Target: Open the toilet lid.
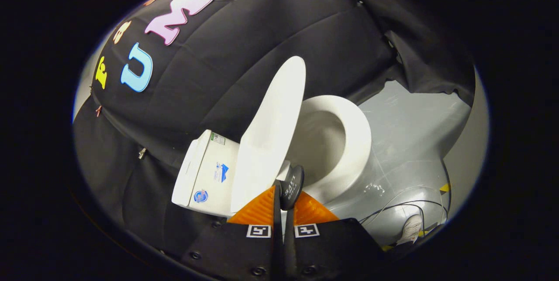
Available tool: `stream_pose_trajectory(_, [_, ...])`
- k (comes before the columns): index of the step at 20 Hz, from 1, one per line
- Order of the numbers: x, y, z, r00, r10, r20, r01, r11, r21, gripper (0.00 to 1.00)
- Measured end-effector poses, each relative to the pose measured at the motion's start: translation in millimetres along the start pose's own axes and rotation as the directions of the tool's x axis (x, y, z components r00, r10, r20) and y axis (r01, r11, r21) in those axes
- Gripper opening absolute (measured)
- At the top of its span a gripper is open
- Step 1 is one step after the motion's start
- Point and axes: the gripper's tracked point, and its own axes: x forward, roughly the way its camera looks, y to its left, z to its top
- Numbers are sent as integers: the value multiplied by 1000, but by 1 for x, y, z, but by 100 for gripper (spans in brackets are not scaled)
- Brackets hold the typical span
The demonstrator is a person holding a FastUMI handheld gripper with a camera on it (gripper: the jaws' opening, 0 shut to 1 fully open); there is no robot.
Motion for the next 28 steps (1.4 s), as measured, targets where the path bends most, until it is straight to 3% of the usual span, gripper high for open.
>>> stream_pose_trajectory(6, [-13,51,7,999,-36,-3,36,993,-109,5])
stream_pose_trajectory(15, [-20,79,11,992,-126,19,127,969,-213,5])
stream_pose_trajectory(20, [-21,98,14,976,-215,41,218,940,-262,5])
stream_pose_trajectory(28, [-26,149,11,969,-240,57,245,908,-341,5])
